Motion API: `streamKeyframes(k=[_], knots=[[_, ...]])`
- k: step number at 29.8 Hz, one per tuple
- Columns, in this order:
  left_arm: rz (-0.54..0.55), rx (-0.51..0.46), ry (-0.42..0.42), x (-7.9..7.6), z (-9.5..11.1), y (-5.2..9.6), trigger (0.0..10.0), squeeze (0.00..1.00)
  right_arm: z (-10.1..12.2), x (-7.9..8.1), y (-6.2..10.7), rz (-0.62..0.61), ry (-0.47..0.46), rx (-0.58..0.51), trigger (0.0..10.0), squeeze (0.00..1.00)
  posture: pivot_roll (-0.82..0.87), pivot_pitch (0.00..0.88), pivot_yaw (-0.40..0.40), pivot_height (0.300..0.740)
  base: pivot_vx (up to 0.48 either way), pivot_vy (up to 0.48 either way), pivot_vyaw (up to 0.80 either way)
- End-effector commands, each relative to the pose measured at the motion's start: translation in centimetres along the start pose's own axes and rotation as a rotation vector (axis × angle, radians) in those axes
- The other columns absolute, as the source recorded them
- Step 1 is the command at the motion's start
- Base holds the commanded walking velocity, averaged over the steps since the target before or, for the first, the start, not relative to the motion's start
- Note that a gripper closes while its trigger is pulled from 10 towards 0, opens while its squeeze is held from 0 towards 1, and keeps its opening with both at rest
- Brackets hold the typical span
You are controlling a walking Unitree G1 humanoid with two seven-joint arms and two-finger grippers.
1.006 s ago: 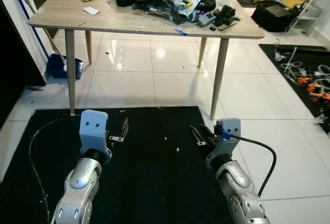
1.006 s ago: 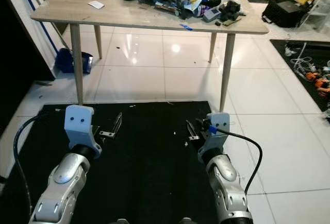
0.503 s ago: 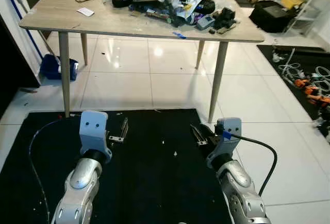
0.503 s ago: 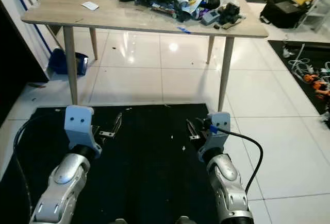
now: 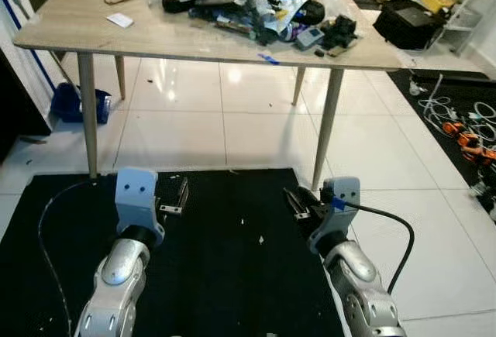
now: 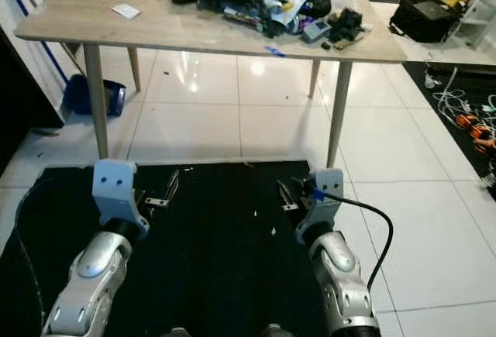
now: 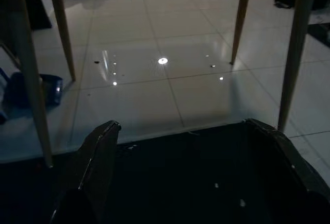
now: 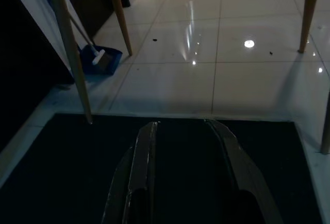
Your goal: Picking trash to rubbish bin
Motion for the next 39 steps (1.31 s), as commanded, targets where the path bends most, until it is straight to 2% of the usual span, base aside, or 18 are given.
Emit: streamKeyframes(k=[1, 8, 17, 26, 39], knots=[[-0.014, 0.008, -0.007, -0.40, -0.20, 0.11, 10.0, 0.00, -0.14, -0.71, 0.39, -0.024, 0.003, 0.008, 10.0, 0.00, 0.01, 0.165, -0.068, 0.740, 0.274, 0.000, 0.00], [-0.006, 0.003, -0.010, -0.12, -0.03, -0.10, 10.0, 0.00, 0.22, -0.50, 0.06, -0.027, 0.003, -0.001, 10.0, 0.00, 0.01, 0.165, -0.070, 0.740, 0.273, 0.000, 0.00], [0.008, -0.001, -0.013, 0.33, 0.04, -0.30, 10.0, 0.00, 0.54, -0.10, -0.30, 0.003, 0.085, -0.001, 10.0, 0.00, 0.01, 0.160, -0.068, 0.740, 0.273, 0.000, 0.00], [0.006, -0.001, -0.013, 0.34, 0.05, -0.33, 10.0, 0.00, 0.38, 0.15, -0.26, 0.007, 0.087, 0.001, 10.0, 0.00, 0.01, 0.159, -0.065, 0.740, 0.273, 0.000, 0.50], [0.005, 0.002, -0.018, 0.37, -0.04, -0.25, 10.0, 0.00, 0.19, 0.12, -0.18, 0.012, 0.077, 0.002, 10.0, 0.00, 0.02, 0.157, -0.066, 0.740, 0.274, 0.000, 0.00]])
Point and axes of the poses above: a point about 5 cm out from each wrist's last joint towards the gripper, its own y axis pointing back from the gripper into the wrist, its own z axis along the axis of the wrist's last joint, x = y × z, the point moved 5 cm from there along -y, pointing out of the wrist towards the gripper, and after that the axes turned 10 degrees about -y, right-handed, at the moved point
